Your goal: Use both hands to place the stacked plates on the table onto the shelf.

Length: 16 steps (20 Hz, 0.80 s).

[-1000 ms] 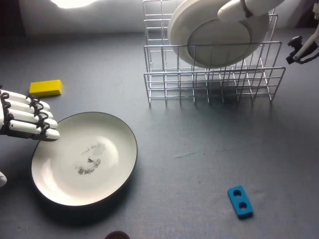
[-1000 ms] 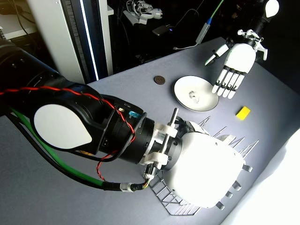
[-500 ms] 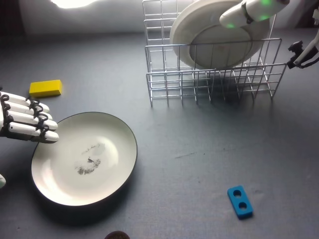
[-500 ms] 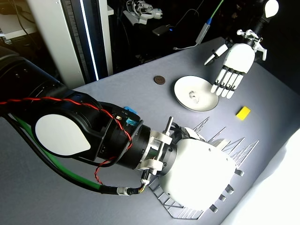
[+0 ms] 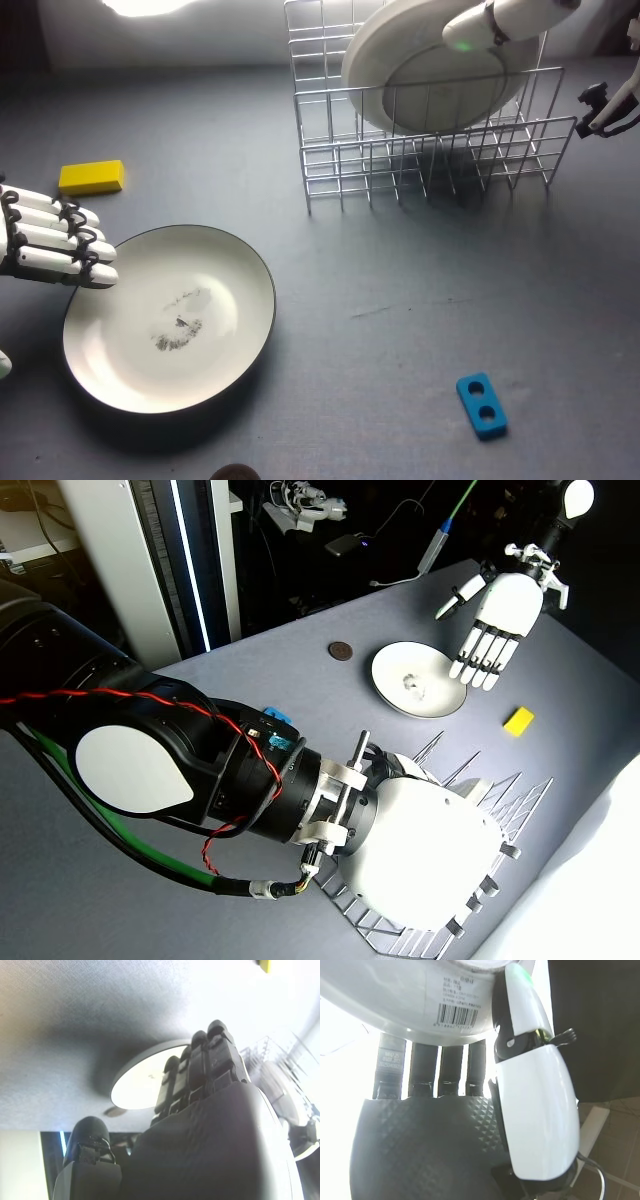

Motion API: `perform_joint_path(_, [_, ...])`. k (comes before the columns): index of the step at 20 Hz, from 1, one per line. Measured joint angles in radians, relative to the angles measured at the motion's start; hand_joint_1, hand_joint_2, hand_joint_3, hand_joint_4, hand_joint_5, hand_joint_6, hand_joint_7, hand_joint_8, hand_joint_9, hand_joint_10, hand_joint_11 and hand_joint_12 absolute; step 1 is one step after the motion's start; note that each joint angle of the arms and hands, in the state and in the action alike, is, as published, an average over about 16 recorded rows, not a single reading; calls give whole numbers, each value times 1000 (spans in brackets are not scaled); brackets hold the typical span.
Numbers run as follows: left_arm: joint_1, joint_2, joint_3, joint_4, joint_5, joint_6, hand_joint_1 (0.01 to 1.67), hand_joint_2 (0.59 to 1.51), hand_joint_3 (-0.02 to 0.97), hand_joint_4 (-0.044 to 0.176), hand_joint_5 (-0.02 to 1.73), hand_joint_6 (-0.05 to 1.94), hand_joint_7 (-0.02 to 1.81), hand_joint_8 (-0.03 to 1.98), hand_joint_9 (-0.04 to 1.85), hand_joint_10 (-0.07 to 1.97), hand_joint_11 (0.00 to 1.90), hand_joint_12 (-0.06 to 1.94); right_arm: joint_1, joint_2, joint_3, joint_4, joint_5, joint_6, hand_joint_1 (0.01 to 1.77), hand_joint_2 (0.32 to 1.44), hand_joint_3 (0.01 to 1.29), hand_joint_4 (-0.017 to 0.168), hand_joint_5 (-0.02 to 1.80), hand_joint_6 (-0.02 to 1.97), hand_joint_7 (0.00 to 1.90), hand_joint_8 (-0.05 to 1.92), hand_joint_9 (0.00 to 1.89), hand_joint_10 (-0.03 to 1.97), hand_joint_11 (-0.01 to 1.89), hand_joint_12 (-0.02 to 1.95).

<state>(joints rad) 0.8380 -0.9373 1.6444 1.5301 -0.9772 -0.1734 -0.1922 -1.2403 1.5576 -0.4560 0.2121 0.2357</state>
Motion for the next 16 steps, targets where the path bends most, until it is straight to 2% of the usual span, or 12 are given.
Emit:
perform_joint_path(4, [0, 0, 0, 0, -2, 0, 17, 1181, 16, 4, 17, 13, -6, -9, 21, 7, 15, -12, 4, 0, 0, 1, 0, 0, 1200, 1084, 19, -4, 862, 1015, 1023, 399, 1090, 23, 635, 1283])
perform_joint_path(10, [0, 0, 0, 2, -7, 0, 16, 1182, 16, 4, 19, 13, 0, -7, 21, 8, 15, -12, 17, 3, -4, 3, 5, 1, 1168, 1066, 19, -7, 855, 646, 1028, 68, 1030, 23, 557, 1283])
perform_joint_path(16, [0, 0, 0, 4, -11, -1, 16, 1182, 16, 4, 21, 12, 8, -4, 21, 7, 15, -12, 50, 14, -21, -9, 16, -9, 1141, 1043, 19, -4, 835, 324, 1002, 26, 974, 23, 479, 1297])
